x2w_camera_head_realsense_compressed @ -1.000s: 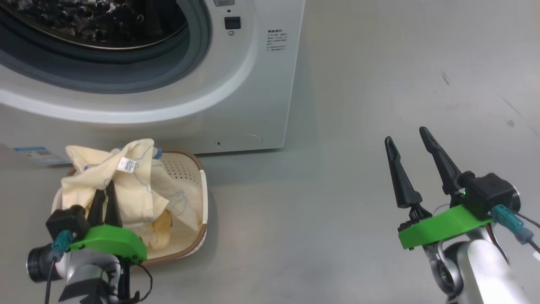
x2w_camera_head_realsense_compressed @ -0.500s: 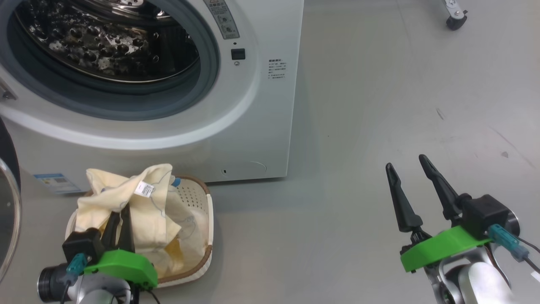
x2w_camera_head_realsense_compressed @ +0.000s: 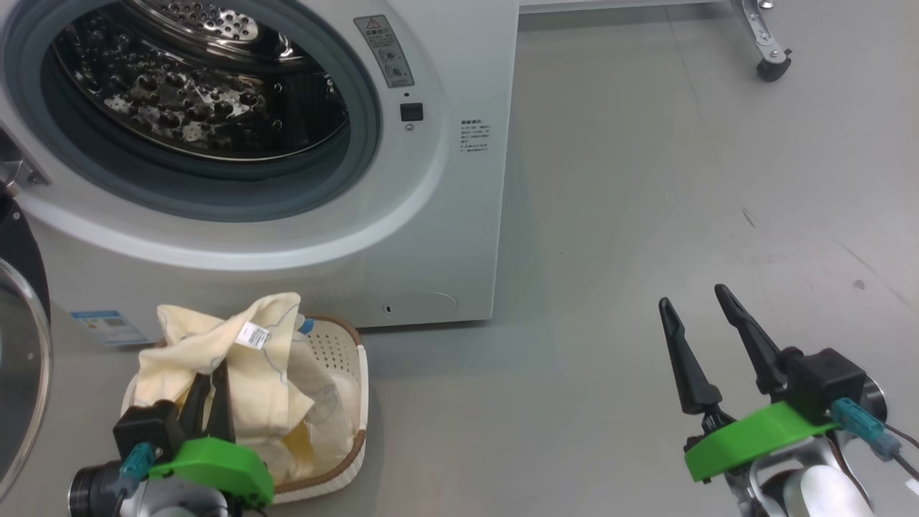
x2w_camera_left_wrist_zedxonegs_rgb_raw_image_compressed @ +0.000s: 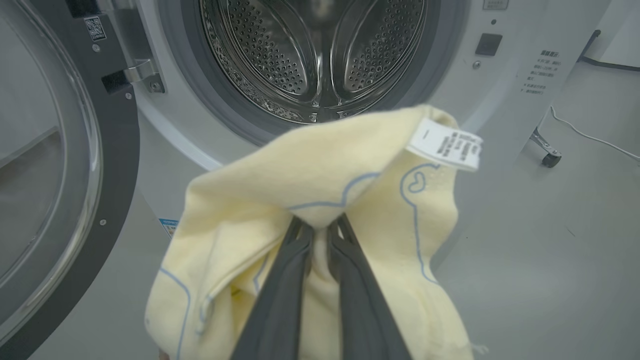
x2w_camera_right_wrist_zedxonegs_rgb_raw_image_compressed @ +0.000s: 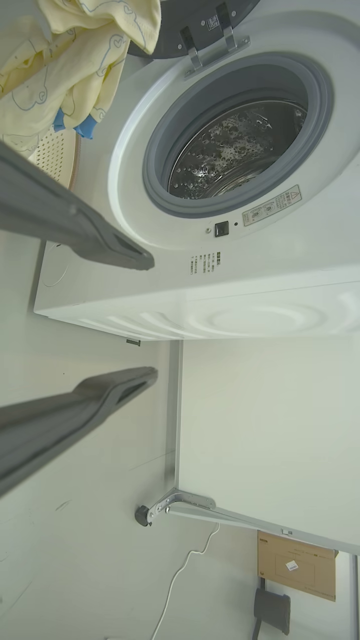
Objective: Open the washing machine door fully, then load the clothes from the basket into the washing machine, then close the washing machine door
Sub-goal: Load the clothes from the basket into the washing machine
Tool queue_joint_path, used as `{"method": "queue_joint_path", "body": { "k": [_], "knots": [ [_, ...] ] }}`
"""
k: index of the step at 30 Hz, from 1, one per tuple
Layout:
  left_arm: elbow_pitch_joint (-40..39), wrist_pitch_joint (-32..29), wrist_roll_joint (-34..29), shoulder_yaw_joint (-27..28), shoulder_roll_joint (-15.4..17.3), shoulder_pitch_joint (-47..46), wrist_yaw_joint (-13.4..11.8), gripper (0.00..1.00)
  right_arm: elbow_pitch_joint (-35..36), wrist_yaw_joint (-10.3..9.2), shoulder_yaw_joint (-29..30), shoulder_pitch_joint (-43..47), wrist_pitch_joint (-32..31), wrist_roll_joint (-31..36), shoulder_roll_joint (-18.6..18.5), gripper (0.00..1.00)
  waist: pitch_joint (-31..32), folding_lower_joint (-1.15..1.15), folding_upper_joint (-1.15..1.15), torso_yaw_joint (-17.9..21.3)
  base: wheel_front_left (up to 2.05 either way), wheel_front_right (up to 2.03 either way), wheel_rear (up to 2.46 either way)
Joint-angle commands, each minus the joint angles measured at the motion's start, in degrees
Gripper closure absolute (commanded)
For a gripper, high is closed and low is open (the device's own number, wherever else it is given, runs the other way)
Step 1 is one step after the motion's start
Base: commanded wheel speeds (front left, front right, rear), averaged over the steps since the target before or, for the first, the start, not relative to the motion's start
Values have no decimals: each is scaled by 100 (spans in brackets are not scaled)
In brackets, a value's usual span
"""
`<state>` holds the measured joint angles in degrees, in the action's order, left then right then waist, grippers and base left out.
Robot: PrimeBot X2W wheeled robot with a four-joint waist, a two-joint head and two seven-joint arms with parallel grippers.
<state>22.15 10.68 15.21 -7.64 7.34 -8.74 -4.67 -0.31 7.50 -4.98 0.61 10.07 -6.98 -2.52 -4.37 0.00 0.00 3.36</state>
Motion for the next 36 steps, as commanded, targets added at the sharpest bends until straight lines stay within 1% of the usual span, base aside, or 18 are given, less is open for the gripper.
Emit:
{"method": "queue_joint_path", "body": {
  "k": [1,12,20,24,28,31,36],
  "knots": [
    [-253,27,4,188,148,-157,-46,100,222,-1,-87,-121,-8,-29,-36,0,-2,0,0,-9,0,0,0],
    [-180,7,67,156,171,-246,-73,100,252,-1,-154,-151,-31,-60,-36,0,-68,0,0,-7,0,0,0],
    [-6,-83,163,238,265,-581,-79,100,231,-1,-342,-292,-5,-105,-36,0,-290,0,0,135,0,0,0],
    [307,-279,314,286,331,-1094,37,100,188,-1,-515,-489,79,-159,-36,0,-574,0,0,253,0,0,0],
    [735,-352,406,333,425,-1615,140,100,107,-1,-623,-671,169,-206,-36,0,-817,0,0,364,0,0,0],
    [1085,-419,453,353,520,-2018,224,100,52,-1,-697,-806,231,-240,-36,0,-1009,0,0,456,0,0,0],
    [1693,-749,604,415,740,-2698,426,100,-21,-1,-776,-1006,318,-287,-36,0,-1361,0,0,617,0,0,0]
  ]
}}
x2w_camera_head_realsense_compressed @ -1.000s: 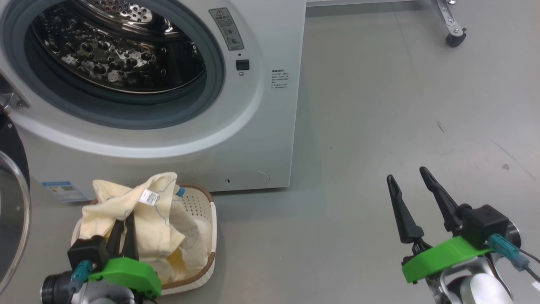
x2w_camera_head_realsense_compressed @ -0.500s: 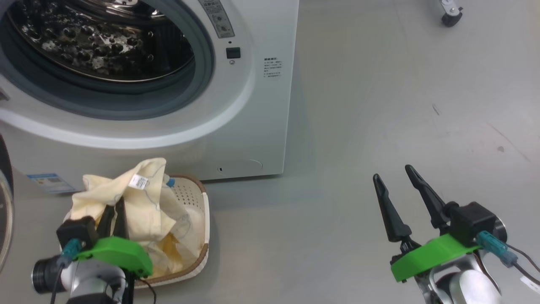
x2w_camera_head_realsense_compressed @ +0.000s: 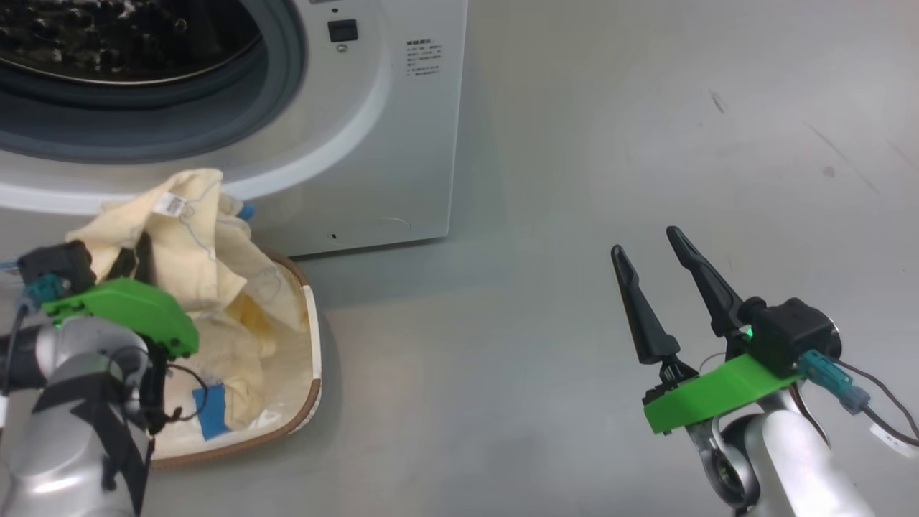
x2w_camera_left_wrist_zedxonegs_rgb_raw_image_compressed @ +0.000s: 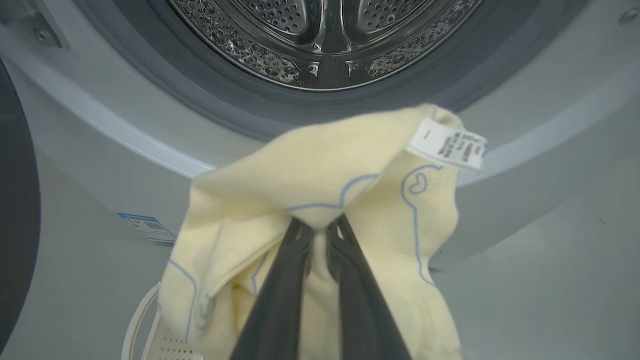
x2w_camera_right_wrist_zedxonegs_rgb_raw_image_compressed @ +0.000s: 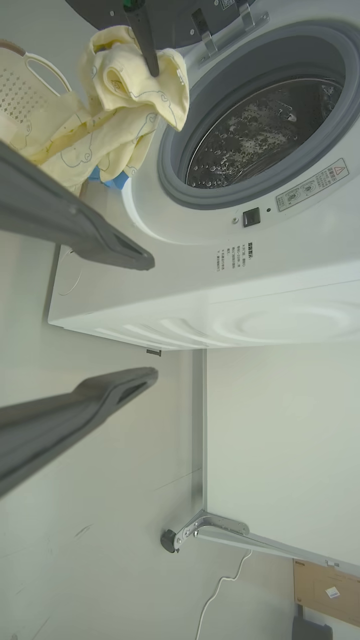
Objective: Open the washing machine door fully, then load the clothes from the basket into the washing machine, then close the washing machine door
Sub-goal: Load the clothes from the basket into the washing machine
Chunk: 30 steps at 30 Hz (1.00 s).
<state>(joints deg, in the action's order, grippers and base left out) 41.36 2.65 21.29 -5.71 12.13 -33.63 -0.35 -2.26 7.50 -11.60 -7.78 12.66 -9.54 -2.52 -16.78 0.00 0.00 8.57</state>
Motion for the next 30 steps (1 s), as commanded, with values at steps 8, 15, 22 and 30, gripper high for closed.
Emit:
{"method": "queue_joint_path", "body": {
  "k": [8,15,22,30],
  "knots": [
    [408,-412,73,269,735,-1266,189,100,81,-1,-173,-428,179,-138,-36,0,-613,0,0,353,0,0,0],
    [575,-1152,149,241,1174,-2255,401,100,79,-1,-244,-611,224,-288,-36,0,-1090,0,0,535,0,0,0],
    [437,-1840,136,164,1596,-3198,498,100,247,-1,-276,-779,232,-334,-36,0,-1575,0,0,661,0,0,0],
    [171,-2186,28,76,1927,-3948,501,100,455,-1,-299,-901,233,-354,-36,0,-2037,0,0,781,0,0,0]
  ]
}}
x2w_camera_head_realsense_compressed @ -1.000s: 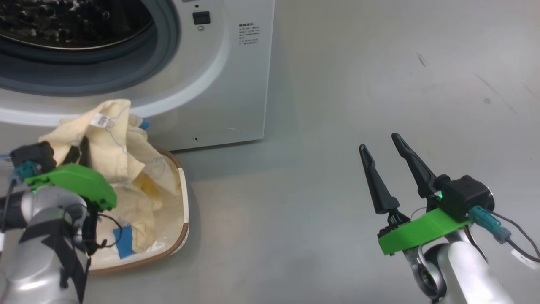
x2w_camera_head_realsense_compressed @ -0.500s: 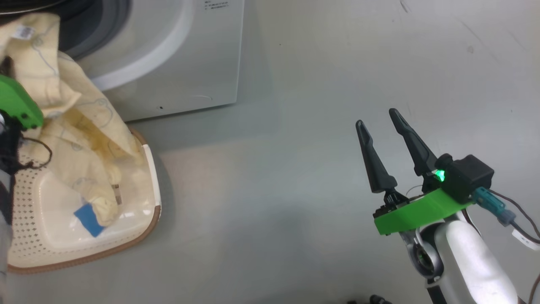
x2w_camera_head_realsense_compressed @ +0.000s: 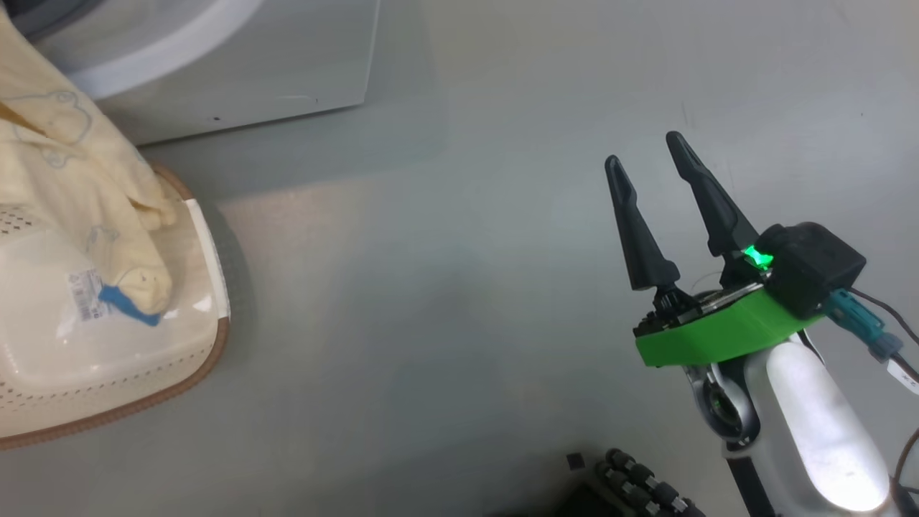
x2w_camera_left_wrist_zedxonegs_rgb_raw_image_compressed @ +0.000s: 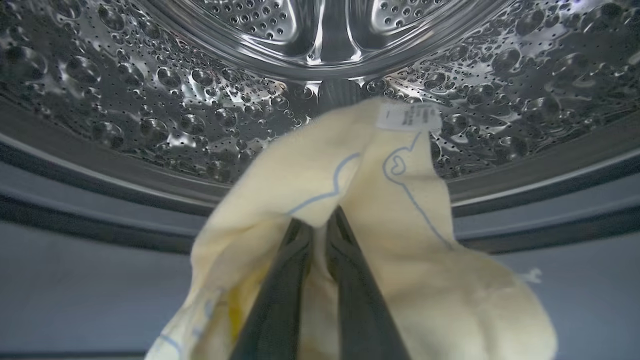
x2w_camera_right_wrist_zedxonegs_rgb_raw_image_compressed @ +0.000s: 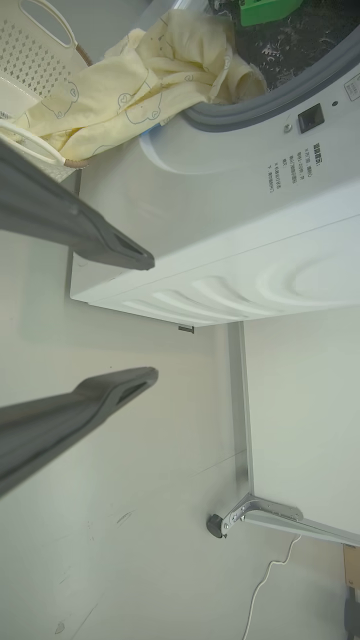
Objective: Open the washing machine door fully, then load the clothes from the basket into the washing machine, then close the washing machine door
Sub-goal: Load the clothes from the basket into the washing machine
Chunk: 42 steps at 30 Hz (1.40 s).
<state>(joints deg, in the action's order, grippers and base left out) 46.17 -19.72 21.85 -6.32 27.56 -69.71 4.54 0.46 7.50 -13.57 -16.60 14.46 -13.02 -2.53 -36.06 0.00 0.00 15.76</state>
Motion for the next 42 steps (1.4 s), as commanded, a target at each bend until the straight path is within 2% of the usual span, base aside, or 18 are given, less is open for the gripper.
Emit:
{"method": "queue_joint_path", "body": {
  "k": [1,8,16,22,25,29,30,31,42],
  "knots": [
    [-353,53,-49,136,437,-440,2,100,200,-1,-114,-43,53,-27,-34,0,-176,0,0,90,0,0,0],
    [-502,466,-217,112,746,-1019,-10,100,261,-1,-155,-151,53,-186,-34,0,-530,0,0,261,0,0,0],
    [-611,1772,-542,11,958,-1694,-19,100,331,-1,-218,-274,53,-332,-34,0,-847,0,0,433,0,0,0],
    [-340,2640,-721,-62,1109,-2078,-1,100,322,-1,-241,-348,53,-400,-34,0,-983,0,0,547,0,0,0],
    [3,2717,-648,-56,1064,-2168,25,100,305,-1,-233,-342,53,-427,-34,0,-1011,0,0,546,0,0,0],
    [495,2405,-457,-27,950,-2292,69,100,273,-1,-267,-356,53,-449,-34,0,-1035,0,0,534,0,0,0],
    [596,2312,-423,-29,927,-2332,75,84,268,-1,-274,-362,53,-451,-34,0,-1039,0,0,529,0,0,0],
    [671,2268,-397,-32,905,-2359,82,0,265,-1,-278,-369,53,-451,-34,0,-1042,0,0,523,0,0,0],
    [1190,2186,-225,-61,725,-2237,55,0,217,-1,-240,-402,53,-427,-34,0,-952,0,0,421,0,0,0]
  ]
}}
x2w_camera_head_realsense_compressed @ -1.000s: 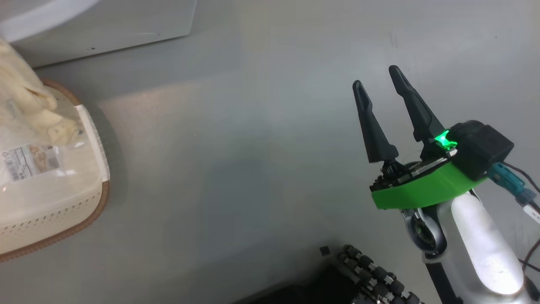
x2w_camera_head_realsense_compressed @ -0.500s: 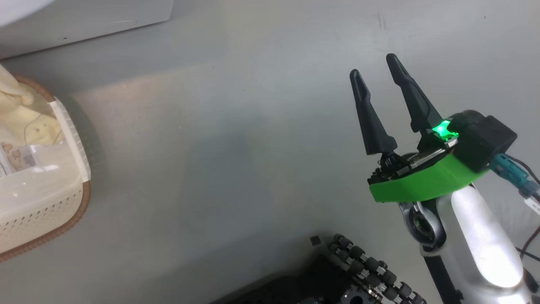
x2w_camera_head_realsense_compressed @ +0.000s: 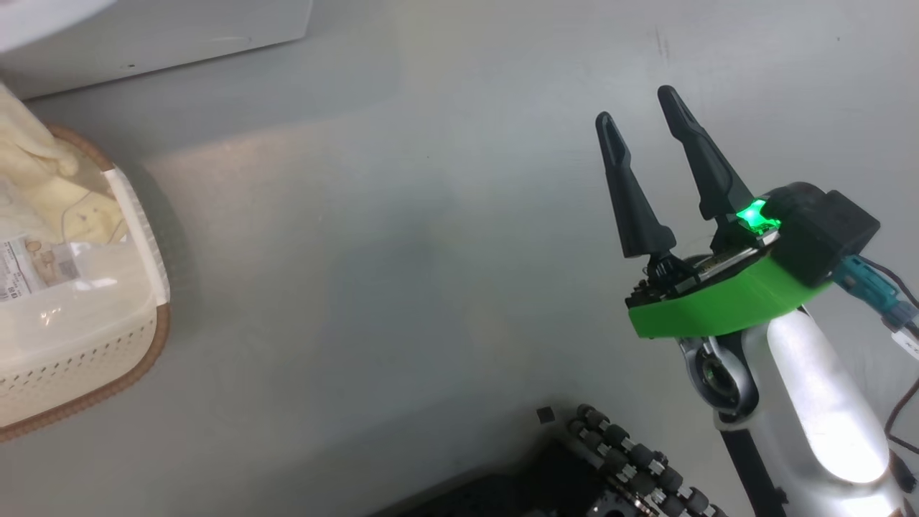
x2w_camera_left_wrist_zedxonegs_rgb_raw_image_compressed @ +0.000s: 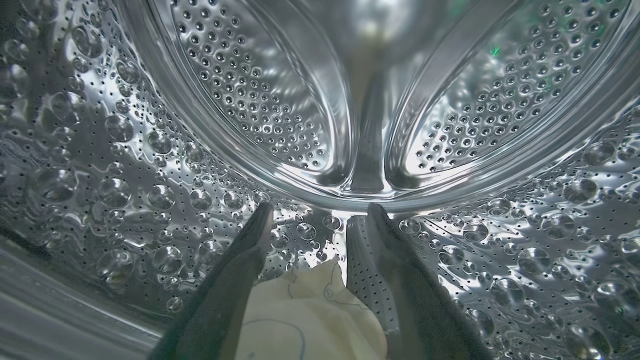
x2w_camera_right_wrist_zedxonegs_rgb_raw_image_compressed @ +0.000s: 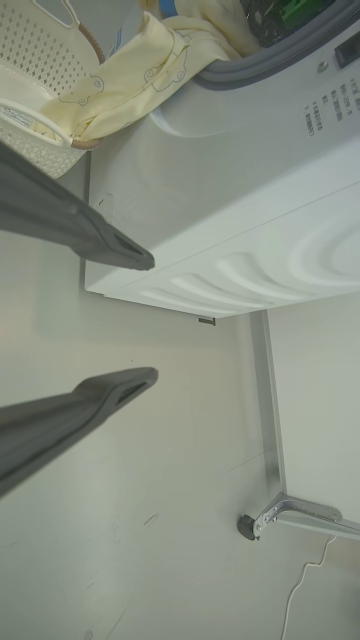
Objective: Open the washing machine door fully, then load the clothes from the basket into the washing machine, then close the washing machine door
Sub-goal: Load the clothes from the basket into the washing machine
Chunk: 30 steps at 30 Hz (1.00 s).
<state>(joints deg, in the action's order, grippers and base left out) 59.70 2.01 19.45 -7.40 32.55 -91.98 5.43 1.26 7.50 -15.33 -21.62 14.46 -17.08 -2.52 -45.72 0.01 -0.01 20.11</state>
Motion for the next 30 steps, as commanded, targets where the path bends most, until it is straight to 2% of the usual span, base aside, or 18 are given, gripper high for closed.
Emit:
{"method": "queue_joint_path", "body": {
  "k": [1,10,12,18,24,30],
  "knots": [
    [-131,51,27,46,203,44,-51,0,131,-1,-57,103,53,-17,-36,0,35,-1,1,-34,0,0,0],
    [-20,519,44,3,-15,792,-374,0,86,-1,36,146,53,60,-36,0,325,-1,1,-239,0,0,0],
    [-60,750,51,-5,-110,1125,-503,0,54,-1,77,182,53,97,-36,0,459,-1,1,-311,0,0,0],
    [-238,1087,215,78,-419,1942,-675,0,-13,-1,167,285,53,191,-36,0,796,-1,1,-469,0,0,0],
    [-856,1274,284,196,-683,2949,-952,0,-111,-1,284,423,53,327,-36,0,1195,-1,1,-619,0,0,0],
    [-1990,1296,222,401,-946,4203,-1294,0,-249,-1,420,579,53,453,-36,0,1620,-1,1,-781,0,0,0]
  ]
}}
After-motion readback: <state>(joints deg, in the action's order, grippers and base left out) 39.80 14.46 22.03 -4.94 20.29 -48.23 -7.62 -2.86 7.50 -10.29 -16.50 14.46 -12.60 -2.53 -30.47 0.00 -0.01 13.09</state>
